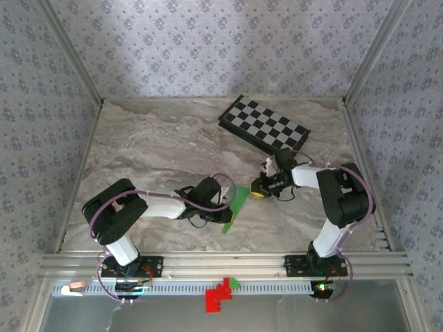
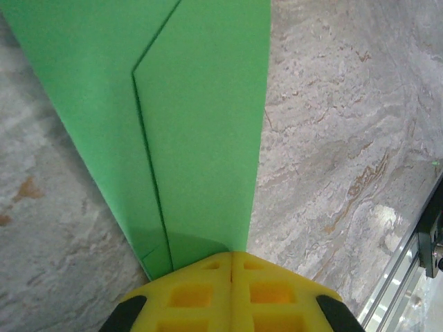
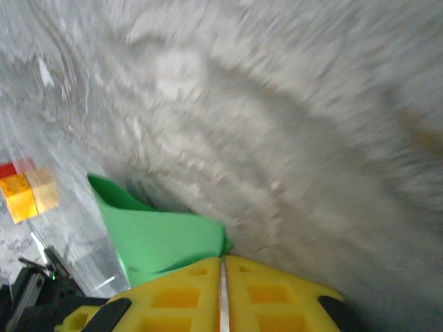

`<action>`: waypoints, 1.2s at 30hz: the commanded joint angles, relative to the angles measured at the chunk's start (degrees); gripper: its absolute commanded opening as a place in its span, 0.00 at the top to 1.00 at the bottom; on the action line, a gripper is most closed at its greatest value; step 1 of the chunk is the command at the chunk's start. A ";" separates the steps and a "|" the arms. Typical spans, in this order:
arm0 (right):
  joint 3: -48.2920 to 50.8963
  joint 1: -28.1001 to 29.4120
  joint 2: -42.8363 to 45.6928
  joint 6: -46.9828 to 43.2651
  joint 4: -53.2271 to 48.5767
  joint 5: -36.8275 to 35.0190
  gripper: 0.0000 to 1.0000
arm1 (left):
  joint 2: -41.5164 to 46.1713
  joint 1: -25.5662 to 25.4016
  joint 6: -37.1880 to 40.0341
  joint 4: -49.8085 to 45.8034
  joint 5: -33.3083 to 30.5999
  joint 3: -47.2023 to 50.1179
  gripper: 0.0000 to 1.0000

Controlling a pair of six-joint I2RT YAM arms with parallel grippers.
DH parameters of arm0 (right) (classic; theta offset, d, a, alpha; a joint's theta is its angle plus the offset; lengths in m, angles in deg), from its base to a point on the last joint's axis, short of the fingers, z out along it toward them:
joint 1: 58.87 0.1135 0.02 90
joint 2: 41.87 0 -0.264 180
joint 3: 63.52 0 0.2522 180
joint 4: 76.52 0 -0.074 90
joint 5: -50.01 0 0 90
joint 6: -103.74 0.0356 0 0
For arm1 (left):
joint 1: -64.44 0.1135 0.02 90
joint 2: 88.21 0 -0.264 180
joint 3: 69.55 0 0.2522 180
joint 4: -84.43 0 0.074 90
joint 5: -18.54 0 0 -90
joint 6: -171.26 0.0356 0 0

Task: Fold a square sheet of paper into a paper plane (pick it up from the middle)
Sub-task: Fold the wing for the fifth time at the center of the table.

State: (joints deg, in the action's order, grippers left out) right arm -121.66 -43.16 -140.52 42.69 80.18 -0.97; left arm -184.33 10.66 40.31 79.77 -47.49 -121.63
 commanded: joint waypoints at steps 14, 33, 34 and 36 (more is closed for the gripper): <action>5.90 9.08 16.12 0.34 2.14 -6.84 0.87 | -2.06 -1.06 0.70 -15.92 -7.36 2.65 1.00; 6.53 13.04 -0.40 1.55 8.51 -5.71 0.88 | 4.10 -1.68 -0.64 -16.45 -5.37 -0.35 0.95; 6.89 13.04 -0.64 1.50 8.57 -5.80 0.88 | 5.11 -1.73 -0.92 -16.25 -4.94 -0.79 0.94; 7.27 12.93 -0.97 1.50 8.49 -5.89 0.89 | 6.66 -1.69 -1.12 -16.13 -4.63 -2.08 0.93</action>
State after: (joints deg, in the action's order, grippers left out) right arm -116.53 -29.85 -138.42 45.42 90.69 -2.84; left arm -179.98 9.57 39.72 70.37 -51.58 -122.64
